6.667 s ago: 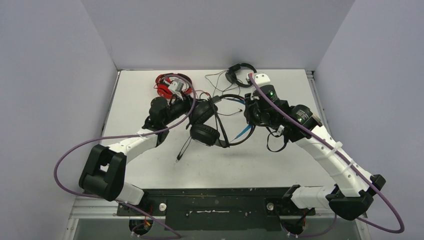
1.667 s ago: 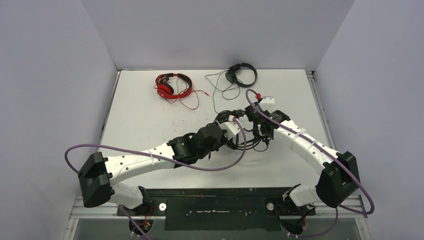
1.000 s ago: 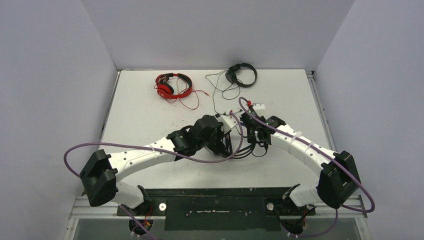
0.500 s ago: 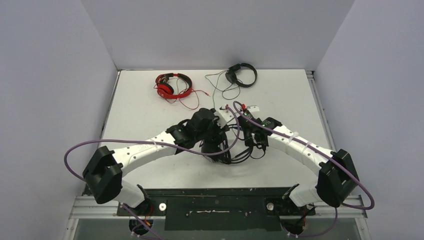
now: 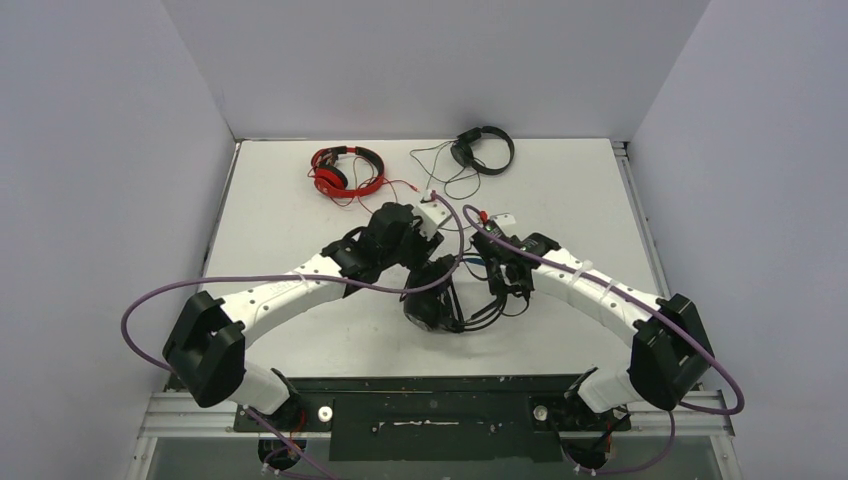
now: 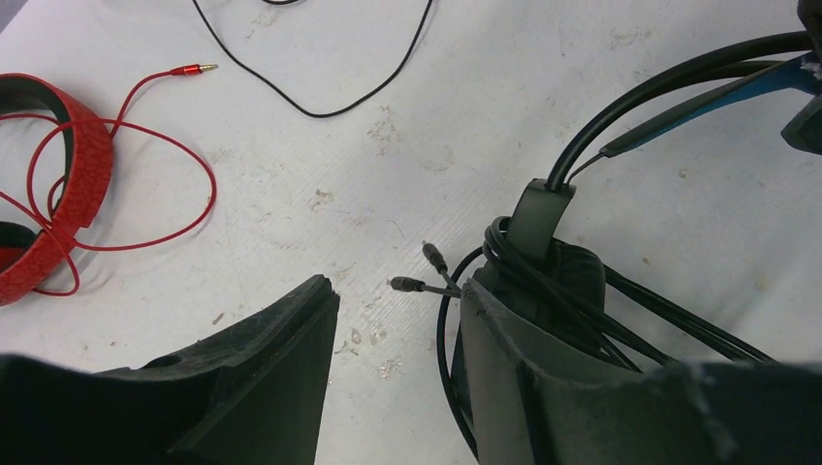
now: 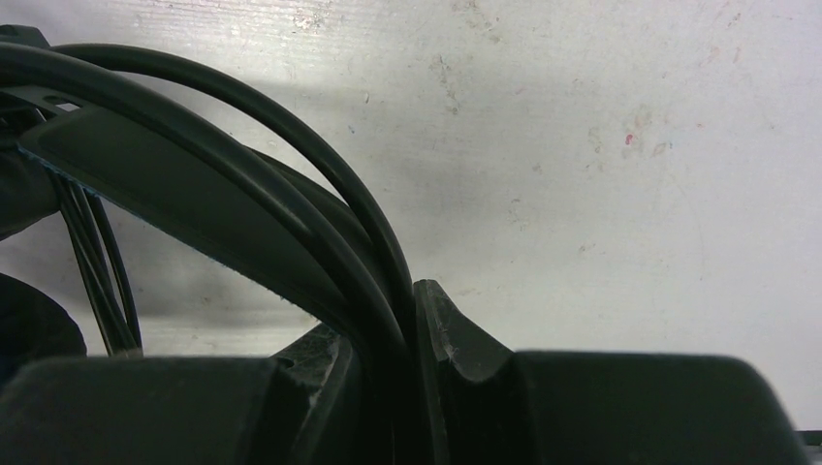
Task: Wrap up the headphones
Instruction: Wrap the headphones cable around the headphones.
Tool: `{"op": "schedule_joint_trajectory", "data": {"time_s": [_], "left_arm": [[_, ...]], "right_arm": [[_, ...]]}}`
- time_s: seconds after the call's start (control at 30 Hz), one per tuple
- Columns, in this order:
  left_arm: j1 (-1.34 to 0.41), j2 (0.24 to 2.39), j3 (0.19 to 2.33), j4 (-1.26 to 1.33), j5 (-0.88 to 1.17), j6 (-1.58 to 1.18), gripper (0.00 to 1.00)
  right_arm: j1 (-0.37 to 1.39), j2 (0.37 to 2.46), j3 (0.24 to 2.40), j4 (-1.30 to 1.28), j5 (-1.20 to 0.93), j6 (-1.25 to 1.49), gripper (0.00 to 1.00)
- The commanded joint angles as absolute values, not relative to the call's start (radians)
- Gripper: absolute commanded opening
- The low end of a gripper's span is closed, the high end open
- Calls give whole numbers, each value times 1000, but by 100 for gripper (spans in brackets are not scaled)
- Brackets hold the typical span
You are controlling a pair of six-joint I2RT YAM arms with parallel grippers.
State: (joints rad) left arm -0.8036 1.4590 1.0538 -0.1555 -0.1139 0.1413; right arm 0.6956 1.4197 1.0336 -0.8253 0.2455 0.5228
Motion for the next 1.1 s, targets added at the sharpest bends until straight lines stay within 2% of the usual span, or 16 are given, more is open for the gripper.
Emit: {"op": "schedule_joint_trajectory", "data": {"time_s": [0.0,0.17,0.37,0.47,0.6,0.7,0.8,1.07], "left_arm": [[-785,1456,1094,-120,-74,66,47],[-754,1403,1101,-166,-91,-54,47],[-746,1295,1107,-330,-216,-185,57],[-731,1229,1098,-413,-274,-290,65],[-715,1148,1082,-488,-239,-380,72],[-712,1112,1079,-528,-219,-460,85],[-693,1103,1081,-585,-232,-546,94],[-617,1075,1058,-661,-223,-673,97]], "right_arm": [[703,1415,1106,-792,215,534,0],[703,1434,1119,-789,205,537,0],[700,1467,1136,-766,165,535,0],[699,1482,1145,-752,149,539,0],[698,1497,1164,-743,137,553,0],[698,1500,1169,-725,117,566,0],[698,1507,1174,-705,94,578,0],[688,1524,1195,-678,63,602,0]]}}
